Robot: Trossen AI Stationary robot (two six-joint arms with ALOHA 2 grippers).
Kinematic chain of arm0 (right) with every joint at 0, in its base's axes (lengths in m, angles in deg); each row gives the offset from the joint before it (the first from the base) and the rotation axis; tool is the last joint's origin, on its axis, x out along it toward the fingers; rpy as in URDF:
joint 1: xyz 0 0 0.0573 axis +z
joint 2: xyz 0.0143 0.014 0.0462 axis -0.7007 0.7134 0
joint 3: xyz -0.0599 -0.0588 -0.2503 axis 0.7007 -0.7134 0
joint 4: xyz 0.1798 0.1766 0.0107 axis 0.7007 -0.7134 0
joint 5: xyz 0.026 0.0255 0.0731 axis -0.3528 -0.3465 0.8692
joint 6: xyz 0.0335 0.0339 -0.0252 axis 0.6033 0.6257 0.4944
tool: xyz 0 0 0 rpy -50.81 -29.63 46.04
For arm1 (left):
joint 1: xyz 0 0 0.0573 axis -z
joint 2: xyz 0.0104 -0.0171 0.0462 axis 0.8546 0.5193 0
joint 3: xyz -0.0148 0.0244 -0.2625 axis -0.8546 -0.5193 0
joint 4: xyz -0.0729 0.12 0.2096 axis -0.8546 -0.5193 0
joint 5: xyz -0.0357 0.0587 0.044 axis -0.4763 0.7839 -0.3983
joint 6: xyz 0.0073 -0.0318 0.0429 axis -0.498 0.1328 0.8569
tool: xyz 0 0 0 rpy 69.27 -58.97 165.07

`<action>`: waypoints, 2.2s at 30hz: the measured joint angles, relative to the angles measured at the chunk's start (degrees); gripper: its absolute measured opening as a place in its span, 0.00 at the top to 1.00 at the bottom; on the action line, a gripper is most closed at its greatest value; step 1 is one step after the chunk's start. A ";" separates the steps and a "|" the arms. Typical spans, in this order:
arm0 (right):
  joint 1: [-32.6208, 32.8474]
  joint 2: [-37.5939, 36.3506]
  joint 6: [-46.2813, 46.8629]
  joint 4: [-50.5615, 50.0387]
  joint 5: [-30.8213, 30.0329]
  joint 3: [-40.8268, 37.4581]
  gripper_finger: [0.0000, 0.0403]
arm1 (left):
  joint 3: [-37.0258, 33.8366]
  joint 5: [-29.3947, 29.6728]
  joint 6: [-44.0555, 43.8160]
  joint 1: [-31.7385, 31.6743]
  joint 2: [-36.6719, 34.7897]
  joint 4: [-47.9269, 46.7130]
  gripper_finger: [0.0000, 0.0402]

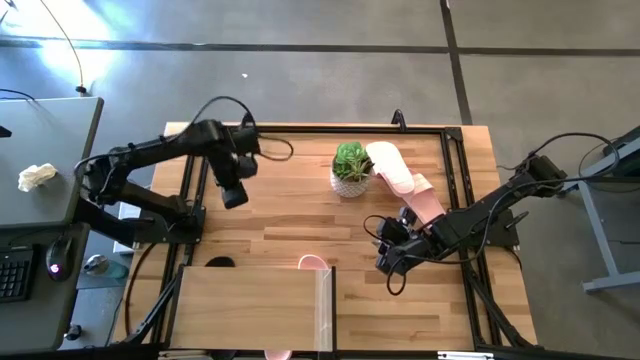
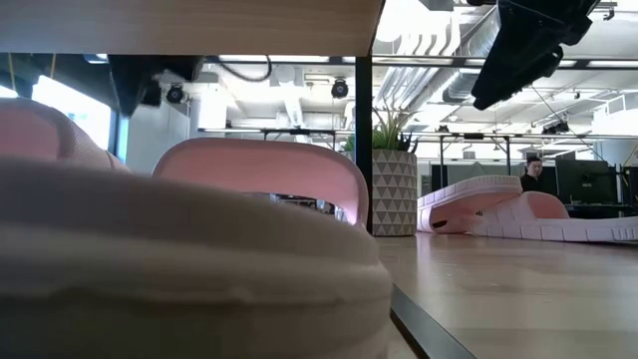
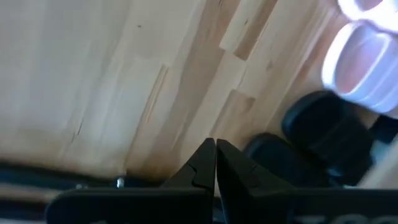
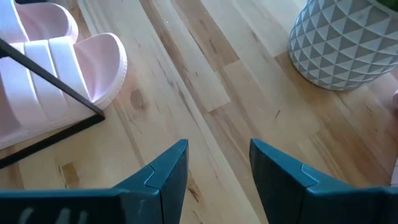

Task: Pick and place slides into the shelf
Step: Adjust the slides under the shelf

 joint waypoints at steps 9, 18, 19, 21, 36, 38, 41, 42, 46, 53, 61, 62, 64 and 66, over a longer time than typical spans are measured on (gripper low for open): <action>0.00 0.00 0.20 0.10 -1.60 0.01 0.60 | -17.32 -5.60 -2.87 8.56 0.02 17.24 0.99; -1.17 0.00 1.03 0.05 -4.65 0.01 0.60 | -25.22 -5.62 -8.82 19.90 0.02 30.66 0.99; -1.59 0.00 1.47 0.05 -4.46 0.01 0.60 | -25.67 -5.57 -9.89 20.63 0.02 31.43 0.99; -2.43 0.00 1.84 0.05 -4.31 0.01 0.60 | -26.69 -4.61 -12.02 21.08 0.02 32.69 0.99; -6.49 0.00 -1.31 0.31 2.56 0.01 0.60 | -32.00 -9.11 -14.24 22.36 0.02 34.79 0.99; -6.47 0.00 -1.31 0.55 2.64 0.01 0.60 | -32.00 -9.97 -14.67 22.36 0.02 34.86 0.99; -6.47 0.01 -1.31 0.80 3.46 0.01 0.60 | -32.00 -11.88 -14.07 22.38 0.02 35.17 0.99; -6.47 0.00 -1.29 0.90 3.95 0.01 0.60 | -32.00 -12.41 -13.54 22.38 0.02 35.59 0.99; -6.44 0.00 -1.16 1.34 5.67 0.01 0.60 | -32.00 -13.73 -13.08 22.40 0.05 35.40 0.99; -6.34 0.02 -1.31 3.05 6.14 0.01 0.60 | -31.95 -15.36 -11.97 25.29 2.88 35.11 1.00; -6.34 0.02 -1.36 3.08 6.07 0.01 0.60 | -31.95 -14.99 -12.25 28.90 7.53 37.14 1.00; -6.34 0.02 -1.39 3.10 6.05 0.01 0.60 | -31.95 -14.95 -12.59 29.11 7.92 37.30 1.00; -6.34 0.02 -1.36 3.10 6.04 0.01 0.60 | -31.93 -14.32 -13.42 29.11 8.34 37.19 1.00; -6.34 0.02 -1.37 3.10 6.05 0.01 0.60 | -31.91 -13.51 -13.79 29.11 8.46 36.59 1.00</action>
